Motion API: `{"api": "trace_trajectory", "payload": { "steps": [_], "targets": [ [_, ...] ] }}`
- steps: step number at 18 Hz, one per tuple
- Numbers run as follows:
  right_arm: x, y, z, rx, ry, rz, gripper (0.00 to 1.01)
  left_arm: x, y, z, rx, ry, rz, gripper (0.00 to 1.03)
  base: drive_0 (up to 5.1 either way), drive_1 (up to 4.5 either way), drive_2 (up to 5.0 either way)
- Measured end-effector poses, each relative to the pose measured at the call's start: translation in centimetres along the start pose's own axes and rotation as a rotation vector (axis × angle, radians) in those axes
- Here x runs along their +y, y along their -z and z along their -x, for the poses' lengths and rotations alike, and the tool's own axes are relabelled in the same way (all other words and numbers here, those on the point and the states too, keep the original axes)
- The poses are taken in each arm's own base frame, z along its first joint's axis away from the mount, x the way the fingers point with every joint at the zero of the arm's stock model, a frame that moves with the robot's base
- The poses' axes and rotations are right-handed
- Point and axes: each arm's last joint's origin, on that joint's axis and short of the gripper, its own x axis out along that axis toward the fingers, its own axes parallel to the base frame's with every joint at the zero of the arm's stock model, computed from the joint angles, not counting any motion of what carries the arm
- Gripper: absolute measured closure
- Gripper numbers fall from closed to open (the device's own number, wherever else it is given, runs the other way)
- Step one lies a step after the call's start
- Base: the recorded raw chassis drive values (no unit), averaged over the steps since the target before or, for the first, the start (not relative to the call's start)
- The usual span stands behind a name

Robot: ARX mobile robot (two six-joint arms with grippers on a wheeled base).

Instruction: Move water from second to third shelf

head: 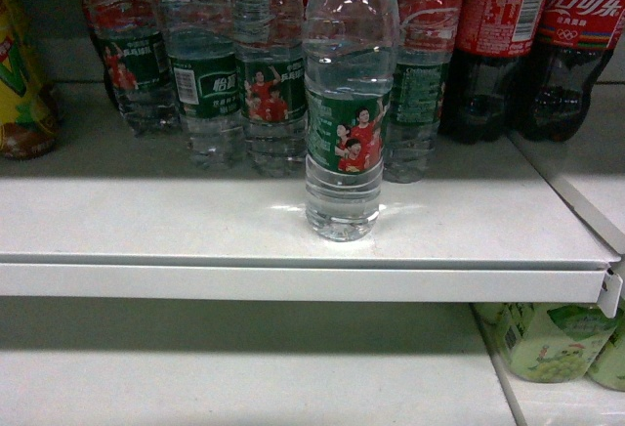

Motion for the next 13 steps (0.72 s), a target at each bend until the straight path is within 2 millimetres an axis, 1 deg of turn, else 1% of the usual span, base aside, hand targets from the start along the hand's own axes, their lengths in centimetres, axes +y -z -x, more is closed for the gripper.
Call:
{"api": "trace_trajectory", "payload": {
  "steps": [5, 6, 8, 9, 10, 11, 12, 13],
  "targets": [
    [0.0, 0.0, 0.0, 0.000, 0.000, 0.000, 0.03, 0.0, 0.0, 0.0, 0.000, 0.000, 0.000, 0.05, 0.0, 0.00, 0.0],
    [0.0, 0.2, 0.0, 0.030, 0.008, -0.009, 0.03, 0.0, 0.0, 0.0, 0.000, 0.000, 0.000, 0.05, 0.0, 0.00, 0.0],
    [0.0, 0.2, -0.3, 0.274, 0.073, -0.060, 0.03, 0.0, 0.0, 0.0, 0.000, 0.000, 0.000, 0.05, 0.0, 0.00, 0.0],
    [-0.1, -0.2, -0.6, 0.283, 0.074, -0.079, 0.03, 0.0, 0.0, 0.0, 0.000, -0.001, 0.000, 0.05, 0.0, 0.00, 0.0],
    [-0.2, -1.3, -0.8, 0.235, 0.075, -0.087, 0.03, 0.0, 0.0, 0.0, 0.000, 0.000, 0.000, 0.05, 0.0, 0.00, 0.0],
    [-0.5, -2.9, -1.4, 0.182, 0.070, -0.091, 0.03, 0.0, 0.0, 0.0, 0.000, 0.000, 0.000, 0.05, 0.0, 0.00, 0.0],
    [-0.7, -4.1, -2.1, 0.154, 0.067, -0.085, 0.03, 0.0, 0.0, 0.0, 0.000, 0.000, 0.000, 0.05, 0.0, 0.00, 0.0],
    [-1.0, -4.7, -2.8, 0.146, 0.066, -0.079, 0.03, 0.0, 0.0, 0.0, 0.000, 0.000, 0.000, 0.05, 0.0, 0.00, 0.0]
  ]
}}
